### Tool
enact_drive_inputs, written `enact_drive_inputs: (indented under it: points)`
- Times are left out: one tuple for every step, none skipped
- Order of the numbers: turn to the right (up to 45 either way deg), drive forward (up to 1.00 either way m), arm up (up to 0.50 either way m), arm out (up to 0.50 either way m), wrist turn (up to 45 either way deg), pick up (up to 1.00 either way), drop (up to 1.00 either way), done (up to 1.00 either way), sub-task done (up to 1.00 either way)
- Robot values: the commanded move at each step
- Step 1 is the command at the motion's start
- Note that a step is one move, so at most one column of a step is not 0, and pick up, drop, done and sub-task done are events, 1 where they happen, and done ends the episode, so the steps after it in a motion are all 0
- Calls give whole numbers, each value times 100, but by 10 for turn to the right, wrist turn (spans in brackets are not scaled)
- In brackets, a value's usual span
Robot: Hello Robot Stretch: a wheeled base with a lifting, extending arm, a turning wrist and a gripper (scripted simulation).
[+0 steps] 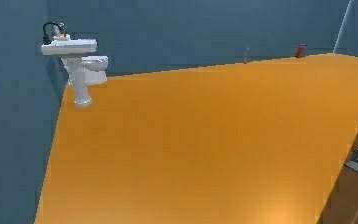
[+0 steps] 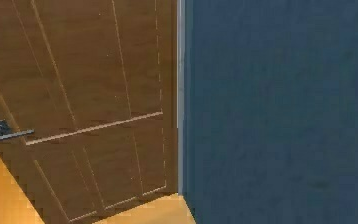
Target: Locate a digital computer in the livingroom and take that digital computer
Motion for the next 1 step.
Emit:
enact_drive_inputs:
  points:
    - [0,100,0,0,0,0,0,0,0]
